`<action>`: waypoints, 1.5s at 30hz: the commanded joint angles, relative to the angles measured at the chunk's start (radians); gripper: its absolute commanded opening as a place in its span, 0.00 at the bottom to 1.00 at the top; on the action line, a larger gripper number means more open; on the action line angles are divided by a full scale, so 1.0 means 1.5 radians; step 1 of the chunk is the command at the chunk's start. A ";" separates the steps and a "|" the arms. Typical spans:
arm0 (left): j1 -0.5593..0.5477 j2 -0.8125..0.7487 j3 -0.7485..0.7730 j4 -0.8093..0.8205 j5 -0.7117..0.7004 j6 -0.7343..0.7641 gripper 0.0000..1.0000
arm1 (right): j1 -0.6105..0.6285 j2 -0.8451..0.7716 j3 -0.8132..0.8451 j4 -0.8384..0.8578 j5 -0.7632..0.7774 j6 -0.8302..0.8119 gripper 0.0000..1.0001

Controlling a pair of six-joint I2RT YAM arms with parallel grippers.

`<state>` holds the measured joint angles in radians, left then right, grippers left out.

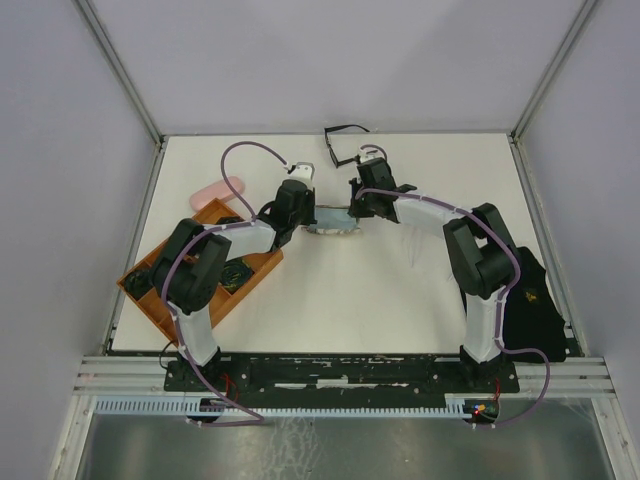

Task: Organize the sunglasses
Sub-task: Place the glasses cleaning cloth in the sunglasses case.

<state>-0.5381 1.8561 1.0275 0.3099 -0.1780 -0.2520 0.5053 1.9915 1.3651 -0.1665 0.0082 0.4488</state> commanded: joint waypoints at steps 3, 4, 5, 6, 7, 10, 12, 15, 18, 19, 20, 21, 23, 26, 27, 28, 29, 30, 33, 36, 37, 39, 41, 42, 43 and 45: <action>0.007 0.011 0.020 0.042 -0.021 0.030 0.03 | -0.009 -0.006 0.001 0.053 0.007 0.010 0.11; 0.007 0.012 0.019 0.042 -0.019 0.030 0.03 | -0.009 -0.005 0.001 0.055 0.008 0.010 0.12; 0.008 0.013 0.018 0.042 -0.018 0.031 0.03 | -0.008 -0.004 0.002 0.055 0.007 0.010 0.13; 0.008 0.015 0.017 0.043 -0.017 0.031 0.03 | -0.008 -0.003 0.003 0.056 0.006 0.011 0.13; 0.008 0.015 0.016 0.043 -0.018 0.032 0.03 | -0.008 -0.002 0.002 0.057 0.004 0.012 0.14; 0.008 0.017 0.015 0.043 -0.024 0.032 0.03 | -0.008 -0.001 0.002 0.061 0.002 0.013 0.14; 0.008 0.019 0.015 0.043 -0.024 0.032 0.03 | -0.009 -0.002 0.002 0.062 0.002 0.014 0.15; 0.008 0.024 0.017 0.043 -0.025 0.033 0.03 | -0.008 -0.001 0.002 0.065 0.002 0.014 0.18; 0.008 0.030 0.020 0.043 -0.022 0.033 0.07 | -0.008 -0.001 0.002 0.067 0.002 0.013 0.20; 0.008 0.031 0.021 0.043 -0.022 0.033 0.07 | -0.008 -0.001 0.002 0.067 0.002 0.013 0.20; 0.008 0.032 0.021 0.043 -0.023 0.033 0.08 | -0.009 0.000 0.002 0.067 0.002 0.013 0.21; 0.008 0.032 0.021 0.043 -0.025 0.033 0.09 | -0.008 0.001 0.002 0.067 0.002 0.014 0.21; 0.008 0.031 0.021 0.044 -0.029 0.032 0.10 | -0.009 0.003 0.003 0.068 0.000 0.014 0.22; 0.008 0.026 0.020 0.044 -0.029 0.031 0.10 | -0.008 0.004 0.003 0.068 0.000 0.014 0.25; 0.008 0.024 0.020 0.044 -0.029 0.030 0.10 | -0.008 0.003 0.003 0.066 0.000 0.013 0.26; 0.008 0.020 0.019 0.046 -0.028 0.028 0.08 | -0.009 0.004 0.003 0.066 0.001 0.013 0.26; 0.007 0.018 0.019 0.047 -0.027 0.027 0.06 | -0.008 0.004 0.003 0.065 0.002 0.013 0.26; 0.008 0.015 0.018 0.048 -0.024 0.026 0.03 | -0.009 0.004 0.002 0.064 0.004 0.013 0.26; 0.008 0.006 0.016 0.053 -0.019 0.023 0.03 | -0.009 0.003 0.001 0.064 0.004 0.013 0.26; 0.008 0.001 0.015 0.057 -0.018 0.023 0.03 | -0.008 0.001 0.000 0.064 0.005 0.013 0.27; 0.007 -0.001 0.015 0.057 -0.018 0.023 0.03 | -0.008 0.000 0.000 0.063 0.006 0.012 0.27; 0.008 -0.005 0.012 0.061 -0.018 0.023 0.03 | -0.009 -0.002 -0.001 0.061 0.010 0.012 0.27; 0.008 -0.010 0.008 0.066 -0.018 0.022 0.03 | -0.009 -0.003 -0.003 0.062 0.010 0.011 0.27; 0.007 -0.012 0.007 0.069 -0.017 0.022 0.03 | -0.010 -0.005 -0.004 0.063 0.011 0.011 0.27; 0.008 -0.015 0.006 0.072 -0.017 0.021 0.03 | -0.009 -0.004 -0.004 0.063 0.012 0.011 0.27; 0.007 -0.017 0.005 0.075 -0.017 0.021 0.03 | -0.009 -0.005 -0.005 0.062 0.012 0.011 0.27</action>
<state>-0.5331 1.8881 1.0275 0.3420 -0.1856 -0.2413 0.4957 1.9919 1.3624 -0.1120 0.0090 0.4664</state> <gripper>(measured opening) 0.040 0.270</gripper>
